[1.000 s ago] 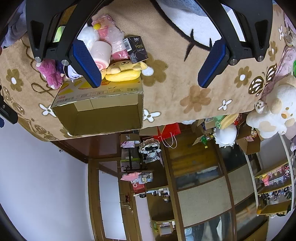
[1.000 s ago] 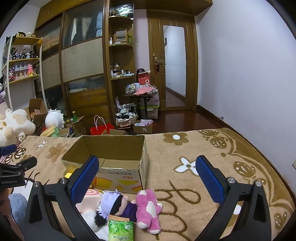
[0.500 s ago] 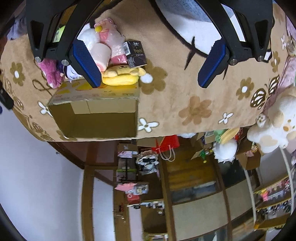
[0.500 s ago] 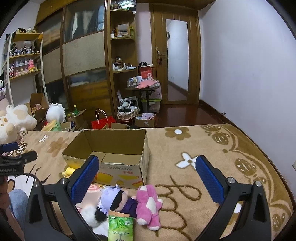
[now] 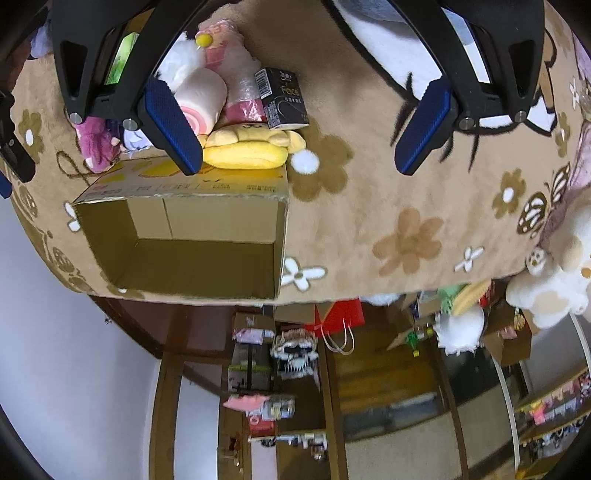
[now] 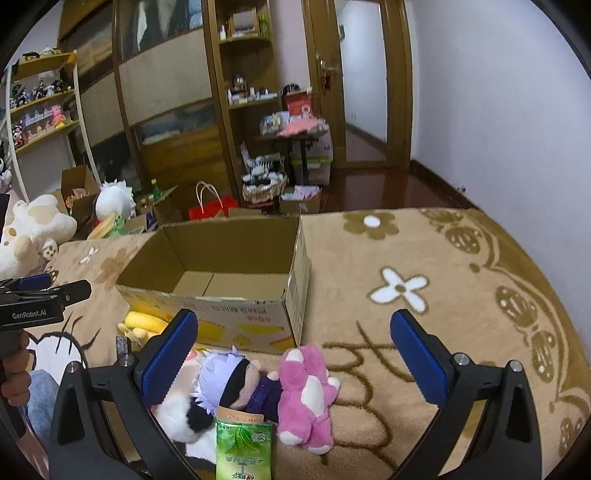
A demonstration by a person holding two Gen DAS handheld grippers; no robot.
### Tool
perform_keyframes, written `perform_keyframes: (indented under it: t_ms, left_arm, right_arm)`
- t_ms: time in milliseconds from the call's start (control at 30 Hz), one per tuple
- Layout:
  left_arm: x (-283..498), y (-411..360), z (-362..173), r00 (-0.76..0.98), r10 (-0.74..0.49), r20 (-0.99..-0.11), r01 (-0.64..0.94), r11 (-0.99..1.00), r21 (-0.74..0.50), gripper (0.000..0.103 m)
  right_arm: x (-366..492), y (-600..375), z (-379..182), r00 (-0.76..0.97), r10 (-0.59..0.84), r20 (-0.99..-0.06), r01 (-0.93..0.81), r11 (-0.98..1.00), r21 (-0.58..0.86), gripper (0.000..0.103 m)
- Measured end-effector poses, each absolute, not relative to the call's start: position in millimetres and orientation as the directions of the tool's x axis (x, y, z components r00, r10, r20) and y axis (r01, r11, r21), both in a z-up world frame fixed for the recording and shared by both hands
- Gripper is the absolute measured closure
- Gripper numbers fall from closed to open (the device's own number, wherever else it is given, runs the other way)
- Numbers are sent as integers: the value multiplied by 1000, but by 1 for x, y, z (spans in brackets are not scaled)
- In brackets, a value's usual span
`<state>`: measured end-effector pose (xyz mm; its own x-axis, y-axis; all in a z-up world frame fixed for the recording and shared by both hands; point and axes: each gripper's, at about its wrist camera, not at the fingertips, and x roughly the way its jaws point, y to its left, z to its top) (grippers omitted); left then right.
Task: Organize soft objects
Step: 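Grasp the small black box with the left tool while the right tool grasps the pink plush bear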
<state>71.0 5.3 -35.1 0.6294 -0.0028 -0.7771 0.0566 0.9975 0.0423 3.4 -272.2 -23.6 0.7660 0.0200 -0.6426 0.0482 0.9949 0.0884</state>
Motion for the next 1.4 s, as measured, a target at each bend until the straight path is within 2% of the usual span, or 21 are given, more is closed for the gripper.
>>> perform_keyframes:
  t_ms: [500,1133,1200,1267,1400]
  left_arm:
    - [89,-2,-87,509,32,-860,74,994,81,0]
    - [104,0,-140,365,63,-929,75,992,97,2]
    - [104,0,-141,362,63,-930,71,993,95,5]
    - [104,1,-142,354,61,-933,64,994,89,9]
    - [104,5,-146,331,34,-943,48,997,53,24]
  right_arm:
    - [33,-284,-84,649,39,-759,100,986,136,0]
    - [57,-293,-128,557,28,-830,140,982,127,0]
    - [58,-294,-131,545,37,-837,141,981,135,4]
    - [59,-297,-134,537,51,-842,143,978,150,13]
    - [61,-300,-141,514,86,-853,141,973,183,29]
